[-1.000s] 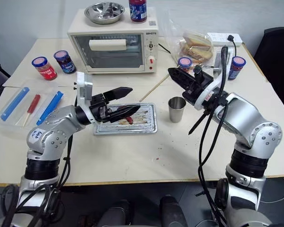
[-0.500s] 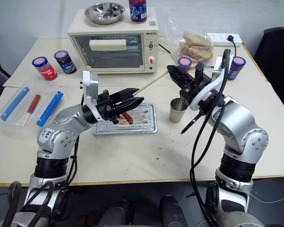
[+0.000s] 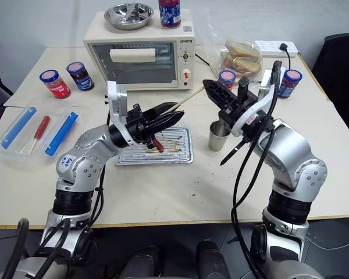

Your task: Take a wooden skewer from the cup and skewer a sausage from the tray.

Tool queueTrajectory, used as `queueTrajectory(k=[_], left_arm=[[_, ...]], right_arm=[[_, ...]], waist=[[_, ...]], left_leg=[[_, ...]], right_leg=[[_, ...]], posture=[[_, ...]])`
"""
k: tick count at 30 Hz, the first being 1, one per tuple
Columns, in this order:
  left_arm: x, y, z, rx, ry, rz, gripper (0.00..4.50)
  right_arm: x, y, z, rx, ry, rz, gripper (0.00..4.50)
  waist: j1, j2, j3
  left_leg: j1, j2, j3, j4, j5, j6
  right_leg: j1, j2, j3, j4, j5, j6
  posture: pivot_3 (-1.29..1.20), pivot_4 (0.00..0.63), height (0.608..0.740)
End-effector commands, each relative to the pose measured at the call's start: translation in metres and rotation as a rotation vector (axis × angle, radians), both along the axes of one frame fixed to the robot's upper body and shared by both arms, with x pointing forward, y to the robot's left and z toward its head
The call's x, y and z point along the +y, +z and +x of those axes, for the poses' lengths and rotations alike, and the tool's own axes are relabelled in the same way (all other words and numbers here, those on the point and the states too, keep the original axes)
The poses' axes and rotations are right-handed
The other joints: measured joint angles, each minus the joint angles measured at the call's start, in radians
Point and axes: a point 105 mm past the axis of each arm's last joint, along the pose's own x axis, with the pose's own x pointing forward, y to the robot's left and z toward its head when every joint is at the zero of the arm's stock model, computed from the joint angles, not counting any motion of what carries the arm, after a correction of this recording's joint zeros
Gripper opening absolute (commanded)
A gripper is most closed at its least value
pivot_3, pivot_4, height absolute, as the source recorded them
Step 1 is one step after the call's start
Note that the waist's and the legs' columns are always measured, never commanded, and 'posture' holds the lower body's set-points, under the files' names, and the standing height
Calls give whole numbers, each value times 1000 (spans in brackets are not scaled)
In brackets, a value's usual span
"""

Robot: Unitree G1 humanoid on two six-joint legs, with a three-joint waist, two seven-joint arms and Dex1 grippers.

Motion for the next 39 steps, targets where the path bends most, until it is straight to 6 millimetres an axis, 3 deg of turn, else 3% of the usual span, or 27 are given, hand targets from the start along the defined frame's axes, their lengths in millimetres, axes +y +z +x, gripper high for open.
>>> queueTrajectory(k=[1, 14, 21, 34, 39], left_arm=[[-1, 11, -1, -56, 4, -5, 629], [1, 25, 1, -53, 12, -74, 629], [-1, 22, -2, -51, 0, -69, 1989], [-3, 28, -7, -47, -34, -107, 1989], [-3, 25, -7, -40, -37, -104, 758]], right_arm=[[1, 15, -11, -72, 21, 43, 0], [0, 11, -10, -53, 16, 46, 0], [1, 11, -9, -48, 16, 56, 0], [0, 12, -8, -48, 17, 70, 0], [2, 14, -9, -53, 18, 81, 0]], waist=[[0, 0, 0], [3, 0, 0], [4, 0, 0], [4, 0, 0], [4, 0, 0]], left_leg=[[0, 0, 0, 0, 0, 0], [0, 0, 0, 0, 0, 0], [0, 0, 0, 0, 0, 0], [0, 0, 0, -1, 0, 0], [0, 0, 0, -1, 0, 0]], right_leg=[[0, 0, 0, 0, 0, 0], [0, 0, 0, -1, 0, 0], [0, 0, 0, -1, 0, 0], [0, 0, 0, -2, 0, 0], [0, 0, 0, -2, 0, 0]], posture=[[0, 150, 740], [0, 150, 740], [0, 150, 740], [0, 150, 740], [0, 150, 740]])
